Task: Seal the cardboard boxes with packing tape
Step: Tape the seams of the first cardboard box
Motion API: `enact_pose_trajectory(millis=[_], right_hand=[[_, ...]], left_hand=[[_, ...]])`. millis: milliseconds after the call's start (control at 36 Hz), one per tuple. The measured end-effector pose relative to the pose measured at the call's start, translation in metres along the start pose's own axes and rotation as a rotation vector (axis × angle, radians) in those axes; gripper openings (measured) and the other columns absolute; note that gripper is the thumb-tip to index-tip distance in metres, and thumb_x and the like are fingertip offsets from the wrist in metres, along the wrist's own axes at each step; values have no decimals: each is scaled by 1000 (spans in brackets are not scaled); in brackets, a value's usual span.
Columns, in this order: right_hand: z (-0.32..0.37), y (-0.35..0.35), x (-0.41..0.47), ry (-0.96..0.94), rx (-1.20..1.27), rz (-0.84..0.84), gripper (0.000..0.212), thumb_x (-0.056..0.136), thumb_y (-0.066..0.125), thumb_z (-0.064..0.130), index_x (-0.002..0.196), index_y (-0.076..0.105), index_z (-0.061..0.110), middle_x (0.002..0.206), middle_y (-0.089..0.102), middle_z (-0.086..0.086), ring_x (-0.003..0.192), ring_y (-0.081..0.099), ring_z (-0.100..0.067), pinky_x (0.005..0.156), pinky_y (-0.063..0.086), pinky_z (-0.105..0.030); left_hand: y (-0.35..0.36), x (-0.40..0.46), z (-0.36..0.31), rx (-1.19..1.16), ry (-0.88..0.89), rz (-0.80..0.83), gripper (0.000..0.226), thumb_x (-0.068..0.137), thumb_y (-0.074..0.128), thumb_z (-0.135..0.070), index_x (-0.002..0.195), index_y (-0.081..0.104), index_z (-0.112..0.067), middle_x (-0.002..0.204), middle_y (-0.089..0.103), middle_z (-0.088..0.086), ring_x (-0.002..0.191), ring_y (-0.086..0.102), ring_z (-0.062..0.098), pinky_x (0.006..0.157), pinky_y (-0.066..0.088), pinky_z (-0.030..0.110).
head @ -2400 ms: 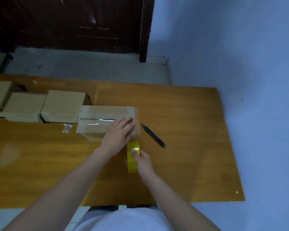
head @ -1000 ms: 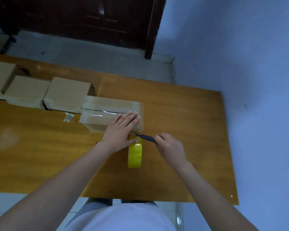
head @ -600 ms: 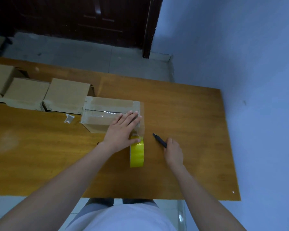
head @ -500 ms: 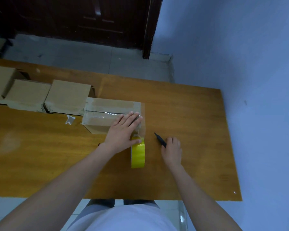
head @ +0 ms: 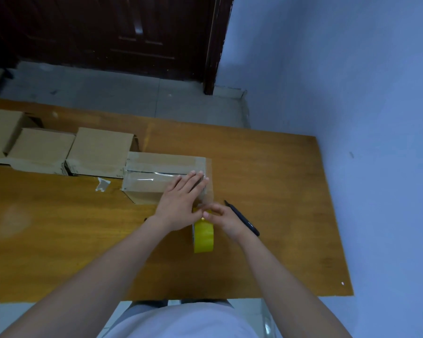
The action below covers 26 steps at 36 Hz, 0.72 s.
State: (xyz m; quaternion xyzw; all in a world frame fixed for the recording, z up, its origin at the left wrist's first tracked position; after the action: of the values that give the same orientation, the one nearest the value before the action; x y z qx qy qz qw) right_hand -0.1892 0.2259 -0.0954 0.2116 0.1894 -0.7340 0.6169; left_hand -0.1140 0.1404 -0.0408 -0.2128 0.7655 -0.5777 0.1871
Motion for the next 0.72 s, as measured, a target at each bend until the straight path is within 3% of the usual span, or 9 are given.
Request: enact_pose_trajectory(millis=[111, 222, 278, 306, 417, 500, 639, 722], right_hand=[[3, 0, -3, -9, 4, -51, 23, 90, 62, 19, 112, 64, 15, 126, 59, -7, 114, 55, -14, 88, 43, -18], [3, 0, -5, -35, 39, -140, 21, 89, 62, 9, 108, 68, 1, 114, 64, -5, 101, 60, -7, 83, 45, -13], [-4, -1, -8, -26, 46, -184, 18, 88, 64, 8, 103, 70, 0, 116, 62, -3, 107, 58, -12, 89, 44, -21], [-7, 0, -10, -20, 47, -191, 17, 87, 65, 9, 101, 71, 2, 117, 59, 0, 110, 55, -13, 91, 42, -22], [-18, 1, -22, -11, 63, -185, 15, 86, 66, 15, 100, 72, 14, 119, 50, 14, 109, 45, 3, 79, 35, -6], [-20, 0, -22, -17, 82, -201, 12, 85, 68, 16, 96, 72, 17, 122, 51, 9, 116, 45, -5, 88, 36, -17], [-10, -4, -12, -7, 104, -266, 18, 85, 66, 8, 102, 71, 4, 116, 57, 7, 116, 52, -14, 103, 40, -33], [-7, -5, -11, -10, 109, -288, 20, 85, 65, 4, 103, 70, -2, 115, 59, 3, 114, 54, -17, 102, 41, -32]], left_hand=[[0, 2, 1, -29, -40, -6, 79, 79, 14, -58, 152, 19, -28, 160, 12, -7, 147, 2, 9, 115, -10, 31], [-3, 3, 1, -22, -66, -15, 61, 92, 23, -48, 143, 43, -22, 149, 41, -1, 140, 33, 18, 113, 10, 34], [-5, 4, 1, -2, -57, -64, 53, 92, 31, -40, 135, 54, -19, 139, 53, 2, 131, 46, 21, 108, 20, 35], [-6, 5, 1, -2, -58, -72, 51, 91, 33, -37, 133, 56, -18, 137, 55, 2, 128, 49, 21, 106, 23, 35], [-6, 10, 4, 1, -64, -92, 49, 91, 35, -35, 131, 58, -17, 135, 57, 2, 126, 51, 22, 104, 26, 36], [-5, 10, 5, 27, -62, -97, 48, 92, 36, -34, 129, 60, -16, 133, 59, 3, 124, 53, 22, 102, 30, 38], [-7, 9, 3, 21, -39, -117, 50, 89, 39, -38, 129, 60, -15, 132, 59, 3, 124, 52, 23, 102, 30, 39], [-18, 12, 0, 33, 3, -193, 44, 85, 59, -38, 121, 65, -15, 125, 64, 4, 116, 59, 24, 95, 33, 37]])
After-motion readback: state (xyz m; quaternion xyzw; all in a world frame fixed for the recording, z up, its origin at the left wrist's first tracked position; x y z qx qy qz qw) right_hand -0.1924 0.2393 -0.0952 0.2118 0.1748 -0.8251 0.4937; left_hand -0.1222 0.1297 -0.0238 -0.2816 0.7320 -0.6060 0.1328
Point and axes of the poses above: each hand's wrist, its own x-axis towards the middle knuckle, its own y-axis out of the palm, z = x × y, the point moved 9 cm from there along x, towards the middle knuckle
